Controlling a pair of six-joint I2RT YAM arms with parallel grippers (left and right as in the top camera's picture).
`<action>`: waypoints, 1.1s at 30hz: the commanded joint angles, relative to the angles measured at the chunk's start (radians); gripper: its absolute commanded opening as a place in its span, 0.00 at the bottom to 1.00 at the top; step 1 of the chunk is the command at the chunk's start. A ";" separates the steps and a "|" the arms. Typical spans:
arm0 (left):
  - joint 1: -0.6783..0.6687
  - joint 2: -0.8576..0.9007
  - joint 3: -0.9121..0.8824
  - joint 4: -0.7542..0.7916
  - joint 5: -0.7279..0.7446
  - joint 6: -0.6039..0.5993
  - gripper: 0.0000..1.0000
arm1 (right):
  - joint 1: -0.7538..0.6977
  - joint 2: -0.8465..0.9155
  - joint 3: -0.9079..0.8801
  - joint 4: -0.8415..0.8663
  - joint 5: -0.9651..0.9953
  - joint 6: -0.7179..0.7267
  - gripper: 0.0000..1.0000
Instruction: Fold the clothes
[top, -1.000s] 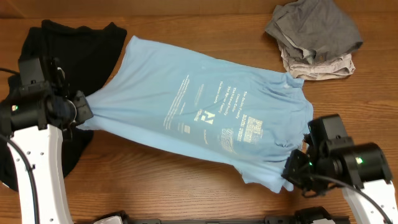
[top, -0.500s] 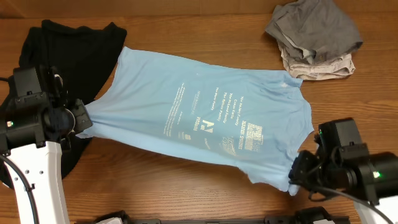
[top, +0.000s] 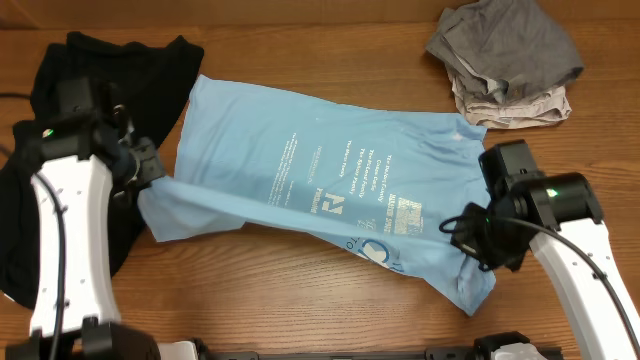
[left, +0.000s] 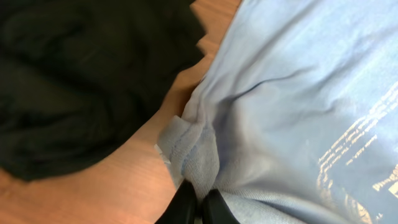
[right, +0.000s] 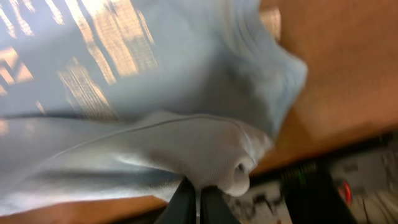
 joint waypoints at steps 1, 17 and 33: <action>-0.045 0.061 -0.010 0.043 0.014 0.032 0.04 | -0.004 0.035 0.024 0.059 0.047 -0.026 0.04; -0.072 0.313 -0.011 0.166 -0.003 0.032 0.04 | -0.004 0.303 0.006 0.318 0.071 -0.106 0.04; -0.072 0.342 -0.010 0.308 -0.003 0.036 0.04 | -0.147 0.393 0.005 0.412 0.061 -0.183 0.04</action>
